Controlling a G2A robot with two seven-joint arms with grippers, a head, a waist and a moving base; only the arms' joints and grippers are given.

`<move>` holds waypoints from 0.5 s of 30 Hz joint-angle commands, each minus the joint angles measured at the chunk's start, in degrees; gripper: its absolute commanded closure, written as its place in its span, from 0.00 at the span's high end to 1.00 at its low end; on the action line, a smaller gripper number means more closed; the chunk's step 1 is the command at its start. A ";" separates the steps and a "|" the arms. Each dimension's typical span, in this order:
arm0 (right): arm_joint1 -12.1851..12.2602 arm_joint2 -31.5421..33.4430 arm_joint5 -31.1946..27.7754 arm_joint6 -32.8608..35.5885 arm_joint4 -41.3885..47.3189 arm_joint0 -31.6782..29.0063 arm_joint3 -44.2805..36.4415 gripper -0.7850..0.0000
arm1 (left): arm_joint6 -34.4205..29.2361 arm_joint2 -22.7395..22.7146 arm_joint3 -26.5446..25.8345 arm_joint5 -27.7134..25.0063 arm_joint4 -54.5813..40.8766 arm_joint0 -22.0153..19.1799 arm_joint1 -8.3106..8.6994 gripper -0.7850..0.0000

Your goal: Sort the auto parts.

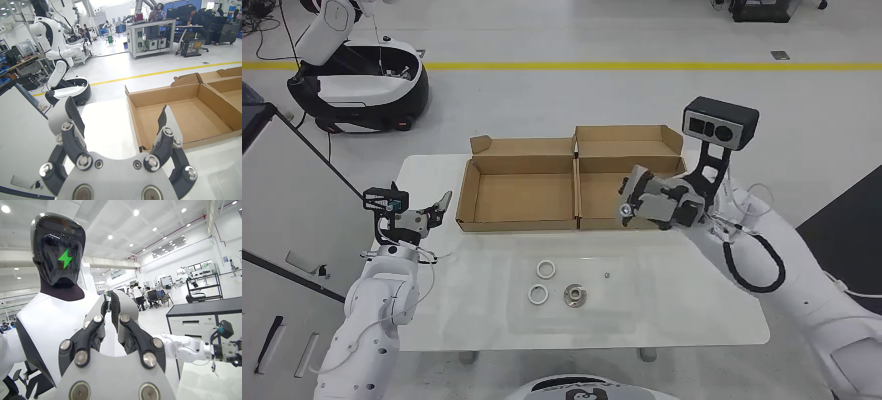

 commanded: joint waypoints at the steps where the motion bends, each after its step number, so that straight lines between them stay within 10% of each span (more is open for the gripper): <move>1: -0.39 0.44 0.00 0.01 2.16 -0.28 -1.11 0.00 | 0.00 0.00 0.00 0.00 0.00 0.00 0.00 1.00; 15: -2.95 3.36 2.65 2.66 -0.66 -2.23 1.05 0.00 | 0.00 0.00 0.00 0.00 0.00 0.00 0.00 1.00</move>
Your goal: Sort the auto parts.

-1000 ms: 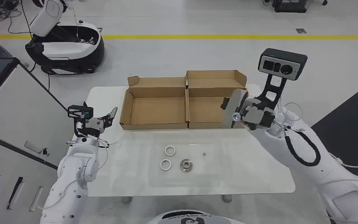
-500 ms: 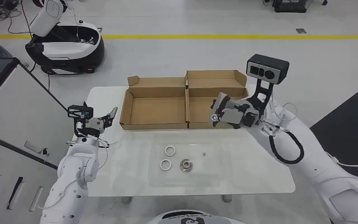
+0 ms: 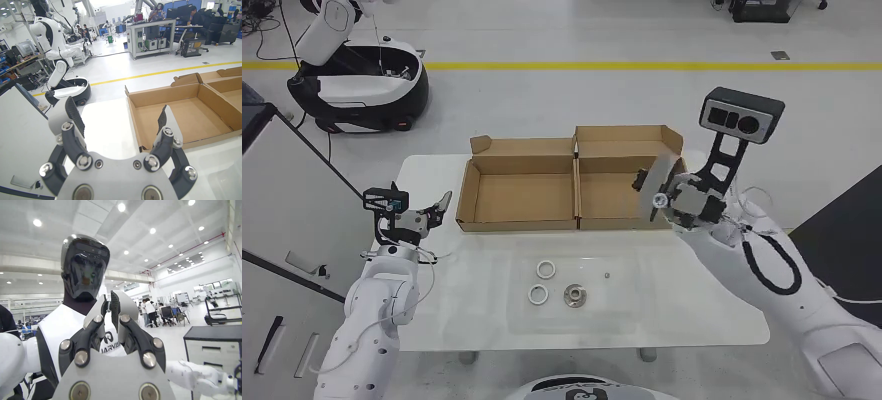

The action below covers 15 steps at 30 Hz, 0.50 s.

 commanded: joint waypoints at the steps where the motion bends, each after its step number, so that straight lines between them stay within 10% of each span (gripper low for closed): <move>1: 0.16 -0.02 0.57 0.57 -1.04 -0.06 0.95 0.00 | 0.00 0.00 0.00 0.00 0.00 0.00 0.00 1.00; 15: 1.37 -0.45 0.76 0.75 -3.94 -0.59 1.01 0.00 | 0.00 0.00 0.00 0.00 0.00 0.00 0.00 1.00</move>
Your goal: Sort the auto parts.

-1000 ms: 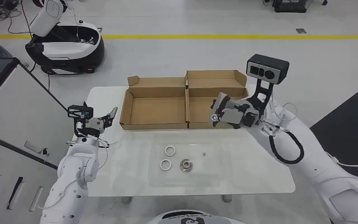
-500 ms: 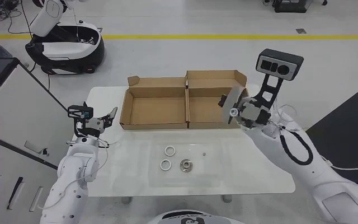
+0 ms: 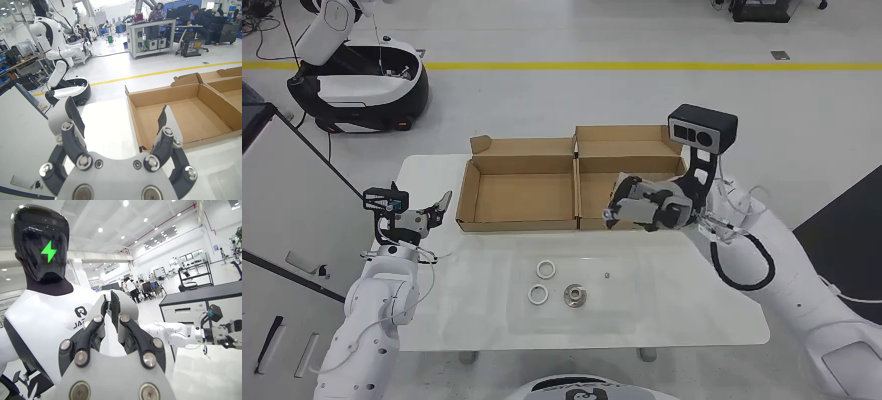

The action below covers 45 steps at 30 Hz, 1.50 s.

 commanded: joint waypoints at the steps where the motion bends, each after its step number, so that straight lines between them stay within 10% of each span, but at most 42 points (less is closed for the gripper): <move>1: -0.02 -0.28 -1.13 -1.14 1.58 -0.11 -1.29 0.00 | 0.00 0.00 0.00 0.00 0.00 0.00 0.00 1.00; 31: -0.23 -0.63 -2.73 -3.88 6.29 -0.19 -6.84 0.00 | 0.00 0.00 0.00 0.00 0.00 0.00 0.00 1.00; 45: 3.03 22.17 9.28 -7.10 -14.44 -12.65 -3.60 0.00 | 0.00 0.00 0.00 0.00 0.00 0.00 0.00 1.00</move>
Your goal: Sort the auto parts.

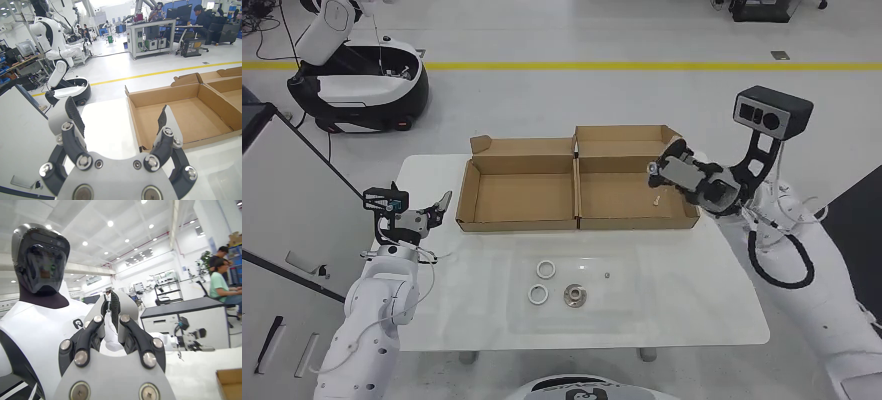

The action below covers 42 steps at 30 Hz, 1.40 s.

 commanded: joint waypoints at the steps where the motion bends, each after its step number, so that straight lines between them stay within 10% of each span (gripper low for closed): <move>1: 0.62 4.22 2.89 1.00 -2.71 -1.85 0.18 0.00 | 0.00 0.00 0.00 0.00 0.00 0.00 0.00 1.00; 14: 2.82 13.28 23.12 12.38 -29.35 1.38 -0.87 0.00 | 0.00 0.00 0.00 0.00 0.00 0.00 0.00 1.00; 28: -0.05 -9.34 25.29 23.80 -56.31 27.32 12.46 0.00 | 0.00 0.00 0.00 0.00 0.00 0.00 0.00 1.00; 42: -5.22 -28.66 19.45 32.06 -66.79 39.27 28.21 0.00 | 0.00 0.00 0.00 0.00 0.00 0.00 0.00 1.00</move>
